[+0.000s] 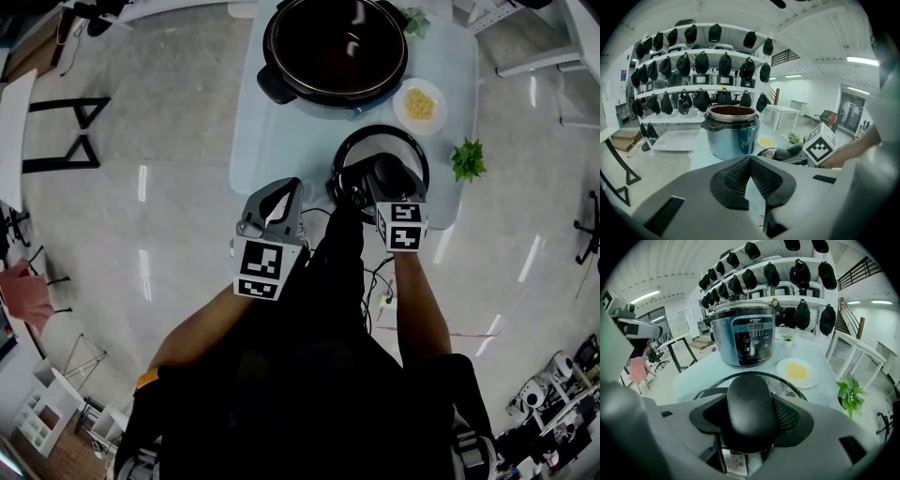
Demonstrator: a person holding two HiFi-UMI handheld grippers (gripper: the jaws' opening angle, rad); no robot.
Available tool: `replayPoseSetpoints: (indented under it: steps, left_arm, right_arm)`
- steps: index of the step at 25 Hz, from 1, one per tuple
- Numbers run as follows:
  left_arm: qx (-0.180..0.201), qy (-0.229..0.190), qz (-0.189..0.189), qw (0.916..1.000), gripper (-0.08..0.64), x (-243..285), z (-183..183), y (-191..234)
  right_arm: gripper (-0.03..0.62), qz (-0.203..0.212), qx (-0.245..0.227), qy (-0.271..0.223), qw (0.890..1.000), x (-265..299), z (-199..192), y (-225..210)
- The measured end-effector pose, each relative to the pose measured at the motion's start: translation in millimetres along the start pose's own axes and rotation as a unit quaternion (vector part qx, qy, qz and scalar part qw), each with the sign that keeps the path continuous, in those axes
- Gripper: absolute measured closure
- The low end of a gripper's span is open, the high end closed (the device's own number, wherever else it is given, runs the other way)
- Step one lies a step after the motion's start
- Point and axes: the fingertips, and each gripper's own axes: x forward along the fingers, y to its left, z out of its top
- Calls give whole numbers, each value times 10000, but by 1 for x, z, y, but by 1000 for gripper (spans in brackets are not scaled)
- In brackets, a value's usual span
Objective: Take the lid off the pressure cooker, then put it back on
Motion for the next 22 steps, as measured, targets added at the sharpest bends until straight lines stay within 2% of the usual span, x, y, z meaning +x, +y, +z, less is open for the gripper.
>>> replayPoseSetpoints:
  steps: [18,22]
  left_arm:
    - [-16,-308,-12,9995,552,-19,17,2]
    - [20,-495,-51,9988,554,-31,30,0]
  right_arm:
    - [288,-80,37,-38,10000,5,2,0]
    - [285,-237,120,-265,9993,-16,15,-2]
